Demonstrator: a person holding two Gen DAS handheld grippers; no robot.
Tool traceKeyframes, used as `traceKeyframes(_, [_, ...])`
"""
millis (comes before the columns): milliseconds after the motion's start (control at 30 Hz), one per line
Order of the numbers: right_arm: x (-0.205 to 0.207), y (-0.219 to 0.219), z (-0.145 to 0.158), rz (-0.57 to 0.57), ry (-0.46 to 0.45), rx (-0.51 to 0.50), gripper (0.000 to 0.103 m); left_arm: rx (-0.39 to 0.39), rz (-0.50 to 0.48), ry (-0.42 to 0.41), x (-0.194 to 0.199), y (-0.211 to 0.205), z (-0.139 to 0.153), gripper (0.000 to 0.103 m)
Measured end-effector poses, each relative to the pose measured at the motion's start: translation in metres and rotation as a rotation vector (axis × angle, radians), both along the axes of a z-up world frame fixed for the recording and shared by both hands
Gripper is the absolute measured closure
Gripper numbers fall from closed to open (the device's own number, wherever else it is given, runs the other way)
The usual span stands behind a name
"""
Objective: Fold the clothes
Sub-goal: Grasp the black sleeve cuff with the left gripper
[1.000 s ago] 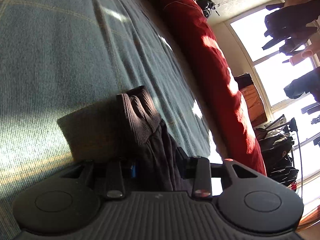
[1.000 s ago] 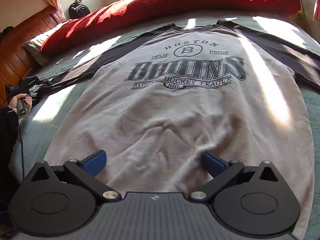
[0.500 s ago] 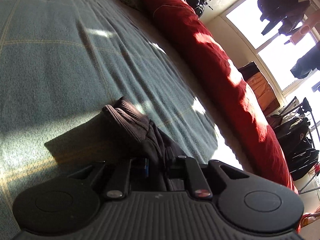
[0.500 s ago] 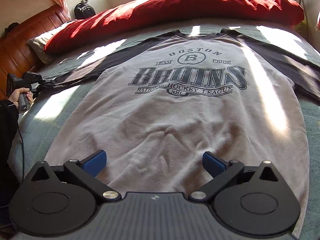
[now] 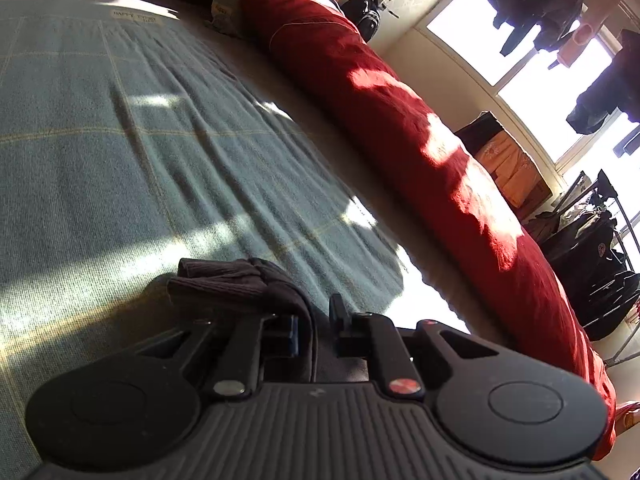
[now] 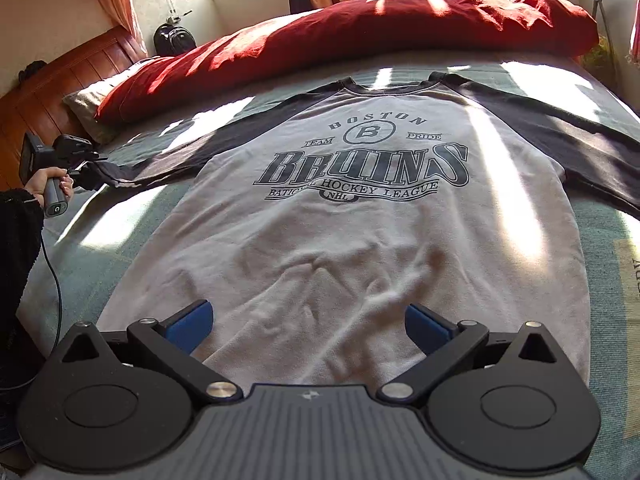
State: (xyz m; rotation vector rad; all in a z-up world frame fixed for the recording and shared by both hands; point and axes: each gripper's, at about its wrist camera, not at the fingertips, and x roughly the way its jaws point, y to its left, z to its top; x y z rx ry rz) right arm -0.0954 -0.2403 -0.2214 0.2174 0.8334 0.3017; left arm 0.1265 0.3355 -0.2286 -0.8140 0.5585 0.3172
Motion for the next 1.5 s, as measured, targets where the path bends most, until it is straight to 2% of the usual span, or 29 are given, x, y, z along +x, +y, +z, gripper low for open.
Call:
traceKeyframes(133, [0.0,0.002,-0.001,0.003,0.008,-0.01,0.0,-0.109,0.021,0.042,-0.005,0.016,-0.029,0.09])
traceKeyframes(233, [0.0,0.007,0.0,0.01,0.012,-0.02,0.0,-0.163,0.022,0.014,-0.01,0.02,-0.037,0.081])
traceKeyframes(300, [0.001,0.01,0.0,0.014,0.014,-0.026,0.0,-0.191,0.021,-0.015,-0.014,0.021,-0.04,0.057])
traceKeyframes(333, [0.001,0.011,0.0,0.017,0.015,-0.03,0.0,-0.205,0.02,-0.029,-0.016,0.021,-0.041,0.05])
traceKeyframes(400, [0.001,0.014,0.0,0.021,0.018,-0.036,0.0,-0.233,0.018,-0.057,-0.019,0.022,-0.044,0.026])
traceKeyframes(467, [0.001,0.015,0.001,0.022,0.02,-0.036,0.0,-0.261,0.016,-0.085,-0.023,0.023,-0.047,0.014])
traceKeyframes(500, [0.0,0.015,0.0,0.022,0.021,-0.034,0.0,-0.275,0.015,-0.1,-0.025,0.024,-0.048,0.01])
traceKeyframes(600, [0.0,0.014,0.0,0.019,0.025,-0.028,0.0,-0.313,0.015,-0.149,-0.031,0.025,-0.053,0.005])
traceKeyframes(667, [0.0,0.014,0.0,0.018,0.028,-0.024,0.0,-0.33,0.027,-0.216,-0.039,0.025,-0.059,0.002])
traceKeyframes(800, [-0.001,0.013,-0.001,0.015,0.033,-0.016,0.0,-0.357,0.034,-0.246,-0.042,0.03,-0.065,0.002])
traceKeyframes(967, [-0.001,0.013,-0.002,0.011,0.04,-0.007,0.0,-0.314,-0.003,-0.16,-0.027,0.029,-0.057,0.003])
traceKeyframes(1100, [-0.001,0.014,-0.003,0.016,0.045,-0.018,0.0,-0.219,0.037,-0.135,-0.023,0.026,-0.051,0.021])
traceKeyframes(1233, [0.0,0.014,-0.002,0.017,0.044,-0.039,0.0,-0.186,0.091,-0.109,-0.018,0.029,-0.054,0.042])
traceKeyframes(1367, [0.004,0.013,-0.006,0.003,0.062,-0.035,0.0,-0.14,0.118,-0.057,-0.015,0.03,-0.054,0.076])
traceKeyframes(1500, [0.002,0.022,-0.004,0.041,0.056,-0.058,0.0,-0.08,0.108,-0.015,-0.012,0.029,-0.047,0.081])
